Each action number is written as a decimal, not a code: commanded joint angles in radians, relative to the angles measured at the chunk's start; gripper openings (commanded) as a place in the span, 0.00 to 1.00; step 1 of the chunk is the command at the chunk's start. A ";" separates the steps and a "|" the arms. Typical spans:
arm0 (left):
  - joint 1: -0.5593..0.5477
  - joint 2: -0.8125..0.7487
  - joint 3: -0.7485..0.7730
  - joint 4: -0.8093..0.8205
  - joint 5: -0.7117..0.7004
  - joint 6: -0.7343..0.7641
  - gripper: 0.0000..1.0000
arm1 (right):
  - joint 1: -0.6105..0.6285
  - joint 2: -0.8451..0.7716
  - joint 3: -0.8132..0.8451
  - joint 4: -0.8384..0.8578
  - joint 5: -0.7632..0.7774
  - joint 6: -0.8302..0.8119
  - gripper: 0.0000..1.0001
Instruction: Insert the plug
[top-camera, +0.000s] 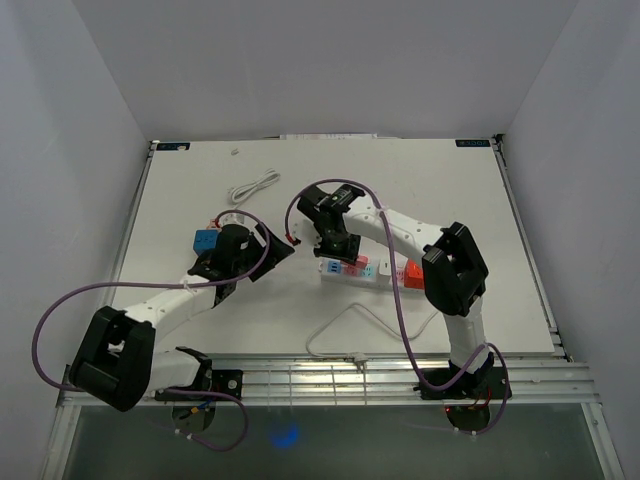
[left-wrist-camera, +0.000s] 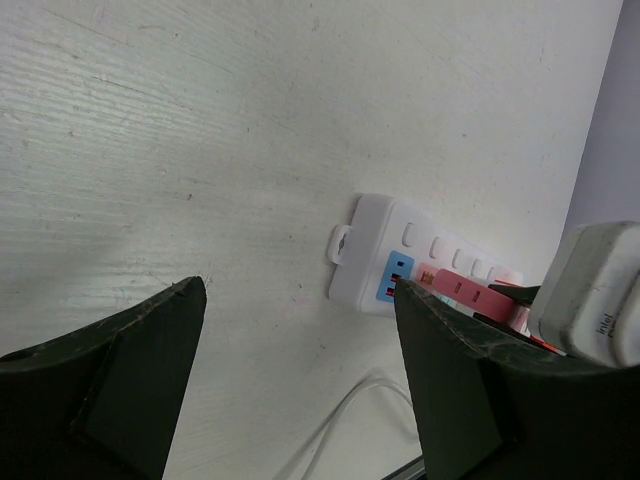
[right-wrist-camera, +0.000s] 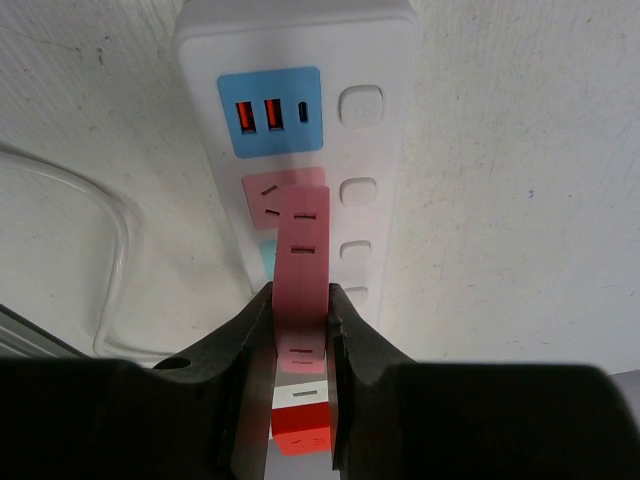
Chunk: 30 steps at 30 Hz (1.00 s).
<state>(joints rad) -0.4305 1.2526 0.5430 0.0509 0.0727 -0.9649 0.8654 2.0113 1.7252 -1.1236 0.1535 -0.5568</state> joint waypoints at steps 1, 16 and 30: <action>0.013 -0.070 -0.020 -0.031 0.007 0.032 0.87 | 0.009 0.056 -0.006 -0.002 -0.017 0.008 0.08; 0.038 -0.124 -0.143 -0.074 0.047 0.032 0.87 | 0.014 0.135 0.014 0.002 -0.009 -0.002 0.08; 0.052 -0.128 -0.141 -0.077 0.059 0.046 0.87 | 0.015 0.136 -0.012 0.004 -0.048 0.006 0.08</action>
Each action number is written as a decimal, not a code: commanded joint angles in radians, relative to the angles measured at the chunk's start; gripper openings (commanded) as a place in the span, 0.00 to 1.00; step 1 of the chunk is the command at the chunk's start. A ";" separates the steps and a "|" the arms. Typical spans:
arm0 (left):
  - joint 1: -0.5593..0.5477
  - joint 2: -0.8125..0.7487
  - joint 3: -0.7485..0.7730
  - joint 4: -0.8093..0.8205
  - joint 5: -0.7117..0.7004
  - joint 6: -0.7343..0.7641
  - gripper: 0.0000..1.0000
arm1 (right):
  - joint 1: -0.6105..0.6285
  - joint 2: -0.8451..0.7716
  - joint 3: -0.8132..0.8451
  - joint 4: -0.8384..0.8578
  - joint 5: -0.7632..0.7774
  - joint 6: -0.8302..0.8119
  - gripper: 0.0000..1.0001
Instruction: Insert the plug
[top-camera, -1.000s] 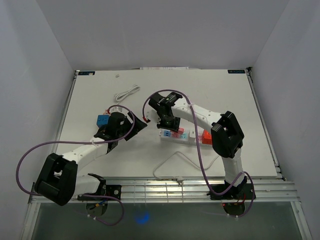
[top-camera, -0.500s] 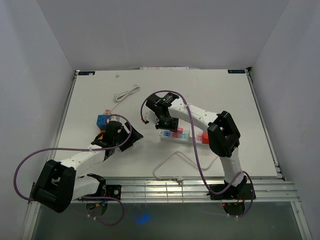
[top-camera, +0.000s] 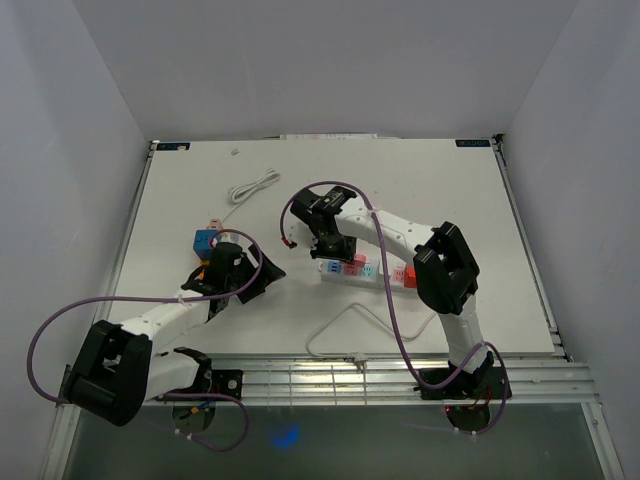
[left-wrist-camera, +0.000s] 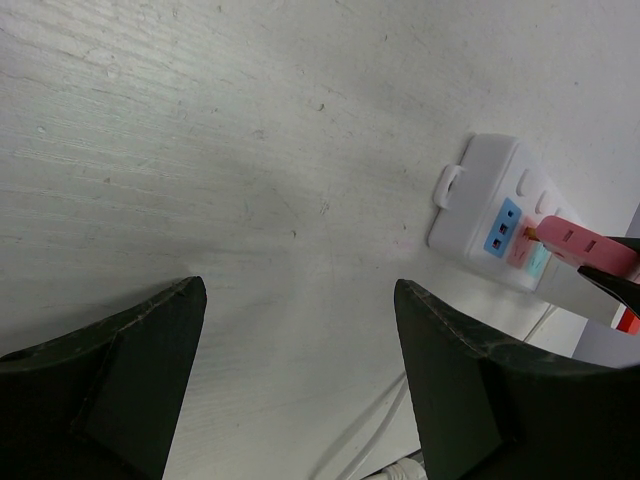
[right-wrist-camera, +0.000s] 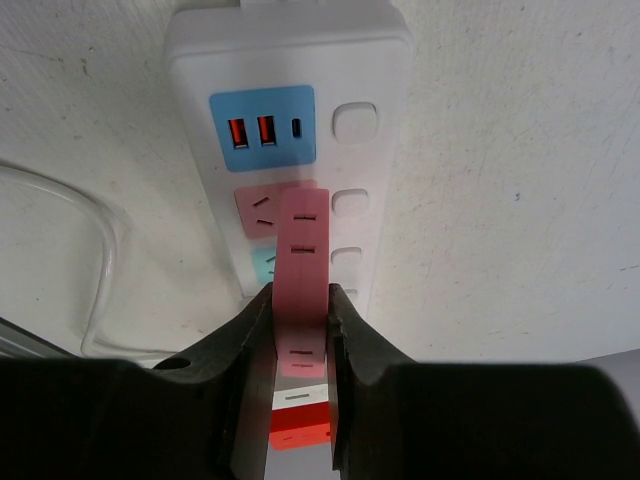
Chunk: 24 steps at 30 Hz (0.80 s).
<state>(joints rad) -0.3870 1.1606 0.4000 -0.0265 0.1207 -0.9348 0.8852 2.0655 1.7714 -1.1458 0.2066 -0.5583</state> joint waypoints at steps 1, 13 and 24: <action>0.008 -0.038 0.002 0.000 0.011 0.016 0.87 | -0.003 0.079 -0.055 0.021 -0.107 0.009 0.08; 0.010 -0.062 -0.006 -0.007 0.016 0.016 0.87 | 0.017 0.082 -0.084 0.011 -0.150 0.040 0.08; 0.011 -0.075 -0.004 -0.013 0.014 0.016 0.87 | 0.018 0.073 -0.119 0.041 -0.148 0.047 0.08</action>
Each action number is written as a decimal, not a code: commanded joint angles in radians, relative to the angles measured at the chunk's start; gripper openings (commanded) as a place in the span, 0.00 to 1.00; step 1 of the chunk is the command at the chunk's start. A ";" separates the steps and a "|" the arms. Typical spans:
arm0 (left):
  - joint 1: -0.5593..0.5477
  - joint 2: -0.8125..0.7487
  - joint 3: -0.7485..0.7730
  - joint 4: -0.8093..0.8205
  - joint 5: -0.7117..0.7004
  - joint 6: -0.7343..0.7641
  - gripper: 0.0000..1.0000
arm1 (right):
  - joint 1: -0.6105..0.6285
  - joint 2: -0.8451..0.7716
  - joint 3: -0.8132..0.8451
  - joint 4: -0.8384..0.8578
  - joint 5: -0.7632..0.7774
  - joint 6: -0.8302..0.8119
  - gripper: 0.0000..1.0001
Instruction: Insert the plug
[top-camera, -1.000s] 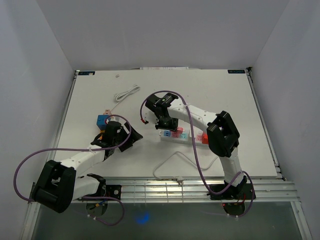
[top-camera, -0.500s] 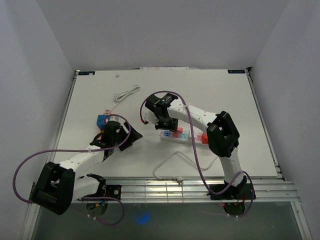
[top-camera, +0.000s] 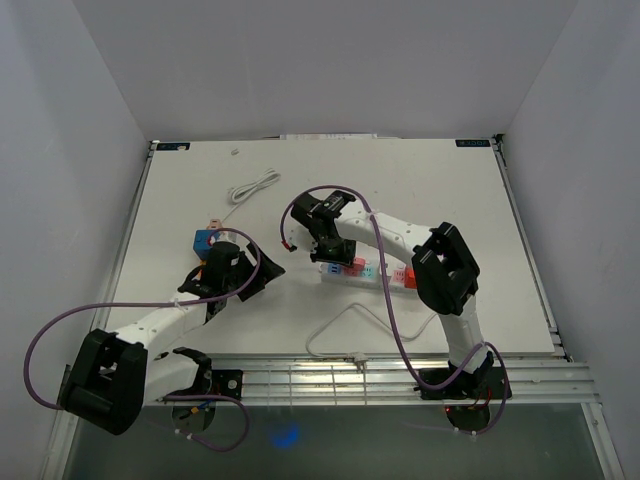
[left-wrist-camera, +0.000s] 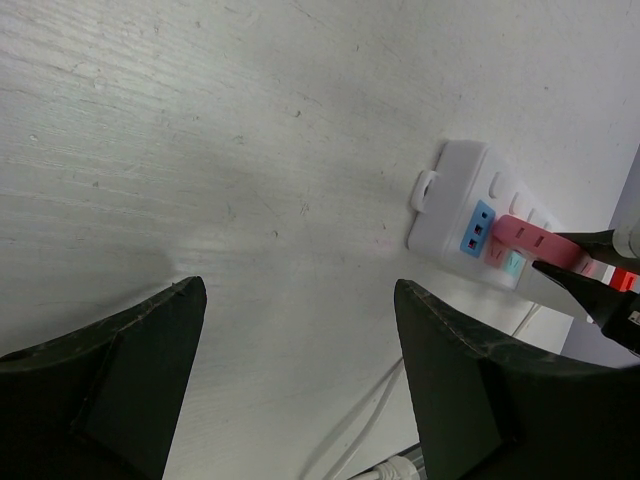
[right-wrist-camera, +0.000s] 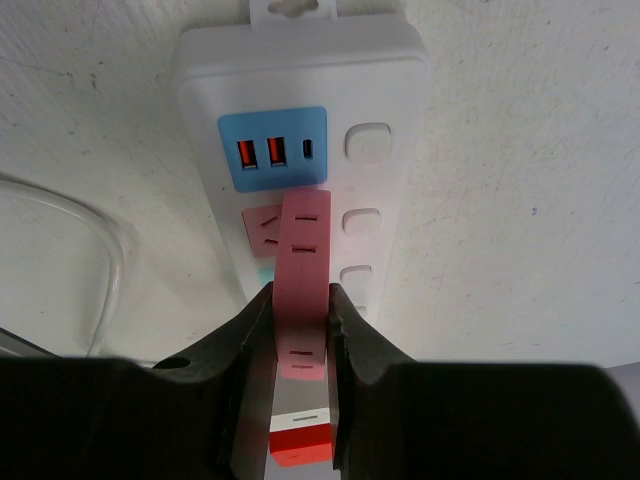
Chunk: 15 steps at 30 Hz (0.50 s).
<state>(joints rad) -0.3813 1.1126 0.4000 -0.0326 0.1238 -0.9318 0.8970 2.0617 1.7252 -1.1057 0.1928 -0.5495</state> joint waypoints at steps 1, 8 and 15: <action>0.005 -0.027 -0.003 -0.009 0.010 0.013 0.87 | 0.005 0.075 -0.073 0.004 -0.133 0.039 0.08; 0.005 -0.028 0.008 -0.023 0.005 0.024 0.88 | 0.005 0.022 -0.038 0.018 -0.086 0.033 0.27; 0.005 -0.042 0.019 -0.030 0.002 0.027 0.88 | 0.003 -0.021 0.028 0.040 -0.006 0.017 0.60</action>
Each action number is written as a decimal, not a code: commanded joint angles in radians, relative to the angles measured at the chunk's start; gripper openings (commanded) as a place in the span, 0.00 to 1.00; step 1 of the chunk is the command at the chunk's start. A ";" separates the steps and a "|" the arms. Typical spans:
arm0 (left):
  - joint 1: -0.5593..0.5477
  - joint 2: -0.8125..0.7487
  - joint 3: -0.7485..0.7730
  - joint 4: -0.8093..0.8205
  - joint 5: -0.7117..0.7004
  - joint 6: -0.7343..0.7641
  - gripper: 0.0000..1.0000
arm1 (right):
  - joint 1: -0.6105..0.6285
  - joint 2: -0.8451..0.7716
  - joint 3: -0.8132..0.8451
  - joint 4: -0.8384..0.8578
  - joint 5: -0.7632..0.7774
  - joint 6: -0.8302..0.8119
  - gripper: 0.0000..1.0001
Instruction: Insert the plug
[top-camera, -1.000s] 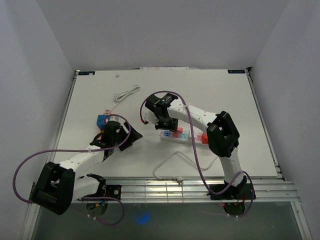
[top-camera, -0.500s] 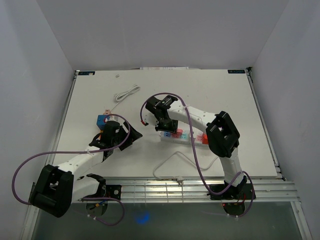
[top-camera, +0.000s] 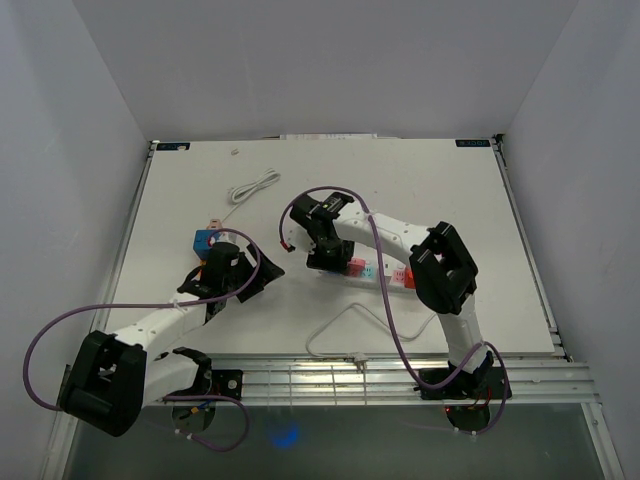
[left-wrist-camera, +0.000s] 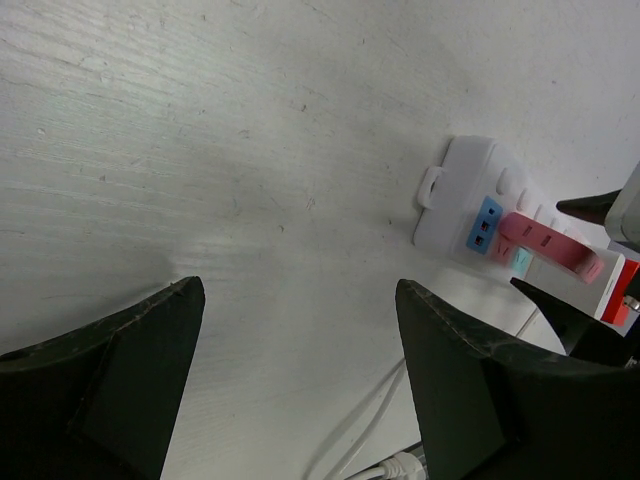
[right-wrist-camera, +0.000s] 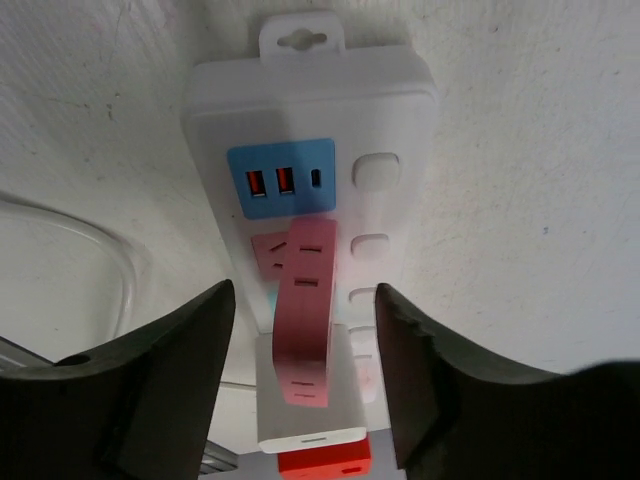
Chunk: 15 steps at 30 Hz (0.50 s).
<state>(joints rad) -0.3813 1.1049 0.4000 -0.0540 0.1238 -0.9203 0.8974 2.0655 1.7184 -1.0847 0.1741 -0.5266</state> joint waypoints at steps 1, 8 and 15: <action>0.005 -0.036 0.020 -0.009 0.004 0.015 0.88 | 0.002 -0.028 0.058 0.017 0.002 -0.009 0.67; 0.005 -0.025 0.034 -0.007 0.010 0.015 0.89 | -0.003 -0.056 0.103 0.020 -0.015 -0.027 0.78; 0.005 -0.027 0.060 -0.036 -0.007 0.050 0.89 | -0.031 -0.154 0.001 0.101 -0.033 -0.023 0.77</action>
<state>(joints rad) -0.3813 1.0981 0.4126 -0.0643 0.1234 -0.9062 0.8879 2.0079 1.7535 -1.0210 0.1619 -0.5453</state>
